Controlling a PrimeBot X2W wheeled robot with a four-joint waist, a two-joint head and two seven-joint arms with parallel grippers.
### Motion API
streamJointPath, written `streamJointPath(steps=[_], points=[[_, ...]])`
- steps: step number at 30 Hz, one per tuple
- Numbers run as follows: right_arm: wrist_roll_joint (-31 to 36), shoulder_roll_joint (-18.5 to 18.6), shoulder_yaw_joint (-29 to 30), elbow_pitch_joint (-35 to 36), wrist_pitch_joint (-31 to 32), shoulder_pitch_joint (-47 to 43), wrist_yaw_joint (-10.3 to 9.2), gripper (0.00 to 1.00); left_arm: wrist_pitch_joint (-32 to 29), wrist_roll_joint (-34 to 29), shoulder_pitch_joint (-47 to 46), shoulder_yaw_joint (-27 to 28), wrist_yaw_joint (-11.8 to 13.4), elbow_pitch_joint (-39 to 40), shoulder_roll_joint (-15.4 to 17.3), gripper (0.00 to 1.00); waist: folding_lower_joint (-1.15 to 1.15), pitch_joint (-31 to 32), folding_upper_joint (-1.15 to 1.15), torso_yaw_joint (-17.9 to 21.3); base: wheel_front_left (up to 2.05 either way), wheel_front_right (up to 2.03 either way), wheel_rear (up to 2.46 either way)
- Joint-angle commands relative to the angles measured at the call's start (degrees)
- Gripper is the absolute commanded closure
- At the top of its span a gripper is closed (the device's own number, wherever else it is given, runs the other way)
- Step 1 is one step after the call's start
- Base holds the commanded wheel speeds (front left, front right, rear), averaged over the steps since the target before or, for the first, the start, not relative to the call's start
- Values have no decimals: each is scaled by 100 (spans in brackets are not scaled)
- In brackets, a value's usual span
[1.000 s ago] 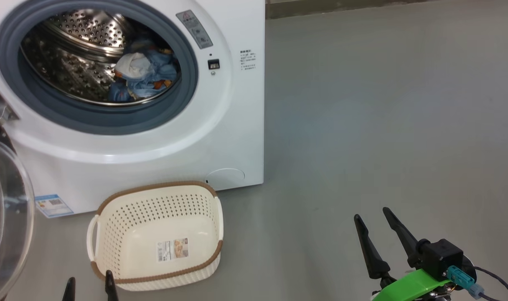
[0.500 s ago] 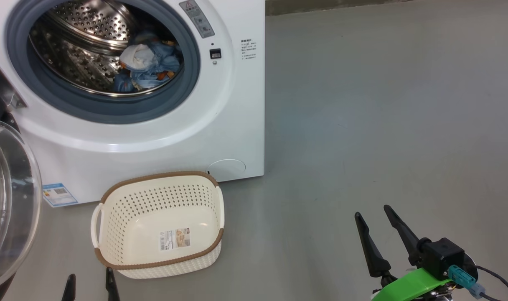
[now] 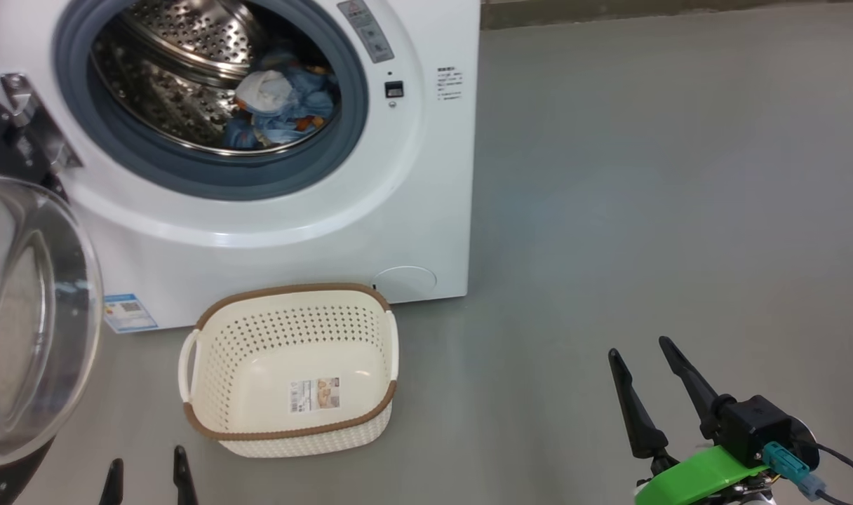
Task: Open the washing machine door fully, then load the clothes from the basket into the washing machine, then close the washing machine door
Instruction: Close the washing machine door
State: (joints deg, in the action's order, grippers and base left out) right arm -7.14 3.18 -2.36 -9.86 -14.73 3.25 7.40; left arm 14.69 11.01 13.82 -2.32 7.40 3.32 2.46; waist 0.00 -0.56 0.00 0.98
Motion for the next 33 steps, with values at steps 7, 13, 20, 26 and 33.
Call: streamJointPath(steps=[7,13,20,26,33], points=[[45,-23,-97,223,-27,-68,9,0,30,116,-81,260,138,177,42,0,0,11,0,-472,0,0,0],[160,-26,-110,259,-27,-15,9,0,30,142,-64,342,199,193,42,0,0,-23,0,-880,0,0,0],[236,-28,-70,336,-27,40,9,0,30,221,-64,392,303,211,42,0,0,-52,0,-1432,0,0,0],[293,-29,-49,377,-27,74,9,0,30,317,-68,491,383,232,42,0,0,-61,0,-1948,0,0,0],[264,-29,-32,365,-27,67,9,0,30,332,-82,605,432,253,42,0,0,-48,0,-2590,0,0,0]])
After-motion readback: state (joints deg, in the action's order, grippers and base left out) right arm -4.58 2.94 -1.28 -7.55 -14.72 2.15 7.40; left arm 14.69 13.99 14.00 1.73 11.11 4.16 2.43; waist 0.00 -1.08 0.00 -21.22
